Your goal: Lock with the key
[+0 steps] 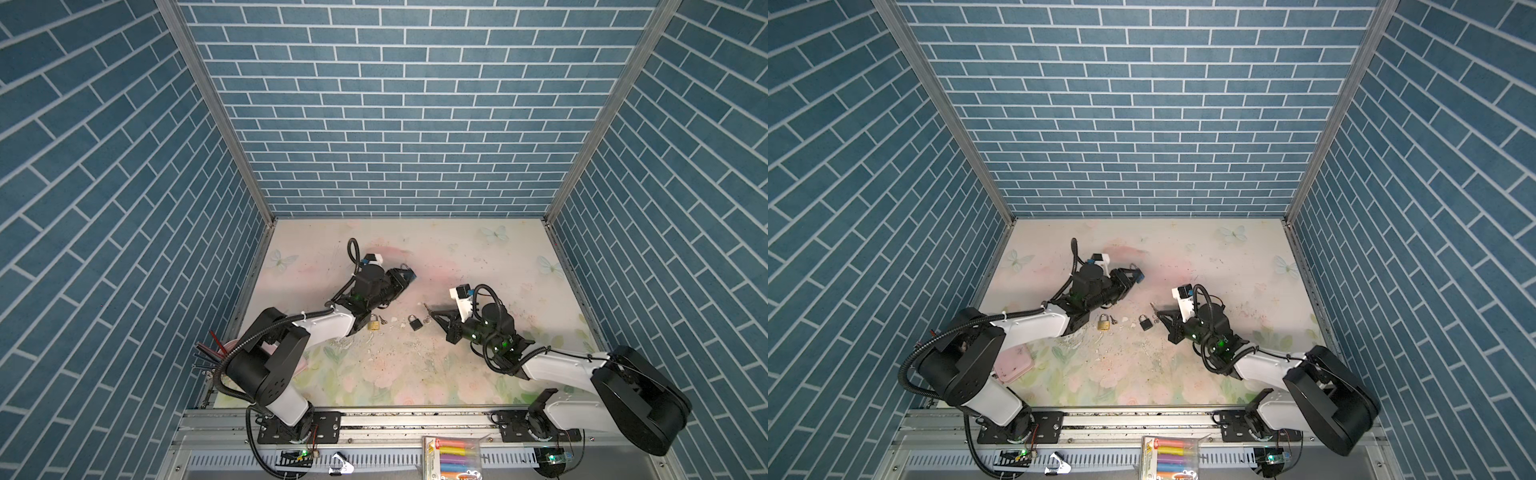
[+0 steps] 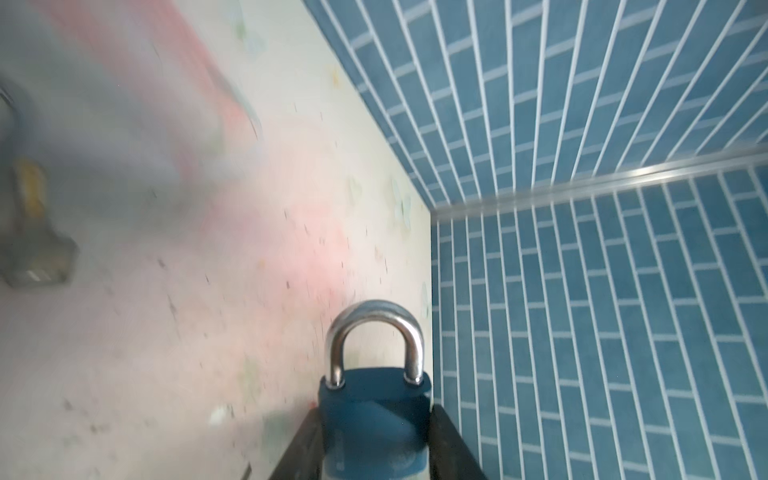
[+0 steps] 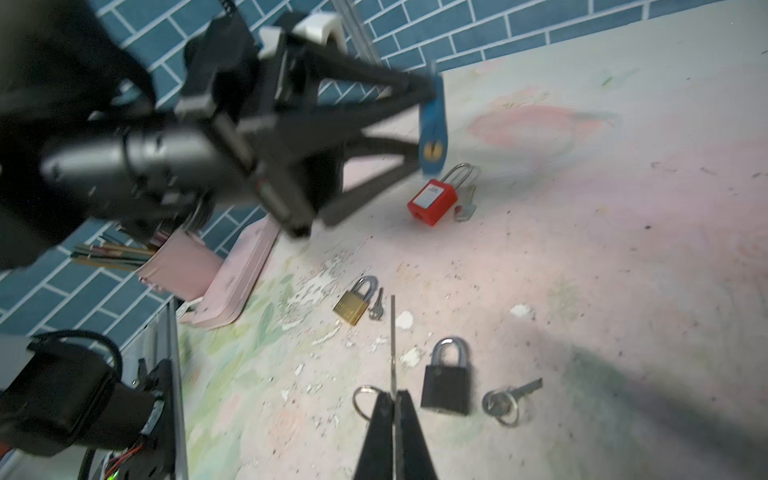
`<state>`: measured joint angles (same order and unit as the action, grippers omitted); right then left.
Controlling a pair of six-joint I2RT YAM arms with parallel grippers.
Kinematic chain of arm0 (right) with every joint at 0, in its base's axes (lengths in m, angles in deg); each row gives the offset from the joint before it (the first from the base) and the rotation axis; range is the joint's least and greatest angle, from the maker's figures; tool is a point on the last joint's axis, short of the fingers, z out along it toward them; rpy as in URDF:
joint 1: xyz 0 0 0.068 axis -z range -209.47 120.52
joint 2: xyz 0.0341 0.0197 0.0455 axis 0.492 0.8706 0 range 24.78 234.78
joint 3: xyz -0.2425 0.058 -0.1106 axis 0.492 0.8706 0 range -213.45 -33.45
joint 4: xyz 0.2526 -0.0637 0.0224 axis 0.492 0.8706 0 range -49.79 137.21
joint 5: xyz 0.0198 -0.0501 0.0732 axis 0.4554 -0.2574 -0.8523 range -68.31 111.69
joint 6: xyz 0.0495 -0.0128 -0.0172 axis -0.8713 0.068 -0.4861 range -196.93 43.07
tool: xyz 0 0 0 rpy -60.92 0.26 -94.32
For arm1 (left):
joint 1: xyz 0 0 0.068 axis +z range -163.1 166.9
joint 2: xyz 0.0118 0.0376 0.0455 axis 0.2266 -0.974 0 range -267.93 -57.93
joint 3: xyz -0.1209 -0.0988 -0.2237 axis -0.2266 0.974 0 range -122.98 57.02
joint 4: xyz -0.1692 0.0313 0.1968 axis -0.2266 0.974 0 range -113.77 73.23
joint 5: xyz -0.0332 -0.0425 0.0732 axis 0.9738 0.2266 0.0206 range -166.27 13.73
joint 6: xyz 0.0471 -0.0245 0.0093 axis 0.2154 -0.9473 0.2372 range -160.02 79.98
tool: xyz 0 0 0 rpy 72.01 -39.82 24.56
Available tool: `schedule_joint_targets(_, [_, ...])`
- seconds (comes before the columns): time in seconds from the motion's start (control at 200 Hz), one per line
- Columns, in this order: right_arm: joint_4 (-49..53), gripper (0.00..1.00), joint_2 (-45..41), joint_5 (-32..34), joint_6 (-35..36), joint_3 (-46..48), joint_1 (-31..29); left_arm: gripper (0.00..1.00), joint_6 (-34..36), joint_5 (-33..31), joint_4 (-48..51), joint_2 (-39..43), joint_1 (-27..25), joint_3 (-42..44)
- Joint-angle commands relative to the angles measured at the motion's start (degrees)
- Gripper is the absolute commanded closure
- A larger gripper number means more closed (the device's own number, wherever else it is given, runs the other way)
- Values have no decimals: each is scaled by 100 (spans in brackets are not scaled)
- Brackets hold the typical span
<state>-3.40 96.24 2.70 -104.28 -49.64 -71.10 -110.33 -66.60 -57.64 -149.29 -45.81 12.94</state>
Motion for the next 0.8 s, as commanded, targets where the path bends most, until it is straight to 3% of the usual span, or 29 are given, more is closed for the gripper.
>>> schedule_joint_targets(0.0, [249, 100, -481, 294, -212, 247, -21, 100, 163, -563, -83, 209, 167, -270])
schedule_joint_targets(0.09, [841, 100, -1022, 826, -372, 257, -21, 100, 459, -405, 292, 117, 114, -544])
schedule_joint_targets(0.175, [1996, 100, -1560, 1503, -648, 32, 33, 100, 959, -210, 896, 22, -62, -838])
schedule_joint_targets(0.26, [2983, 100, -1942, 1613, -905, -199, 299, 100, 1640, -152, 1539, 10, -251, -1067])
schedule_joint_targets(0.39, [3963, 100, -2179, 855, -1362, -275, 1003, 100, 2819, -252, 2206, 180, -527, -1219])
schedule_joint_targets(0.565, [4392, 100, -2093, -258, -1686, -120, 1660, 100, 4757, -625, 3407, 322, -1126, -1662])
schedule_joint_targets(0.635, [4419, 100, -1971, -486, -1787, -45, 1849, 100, 5044, -613, 3523, 379, -1250, -1614])
schedule_joint_targets(0.795, [4083, 100, -1517, -747, -1948, 21, 2234, 100, 4999, -323, 3211, 453, -1256, -1322])
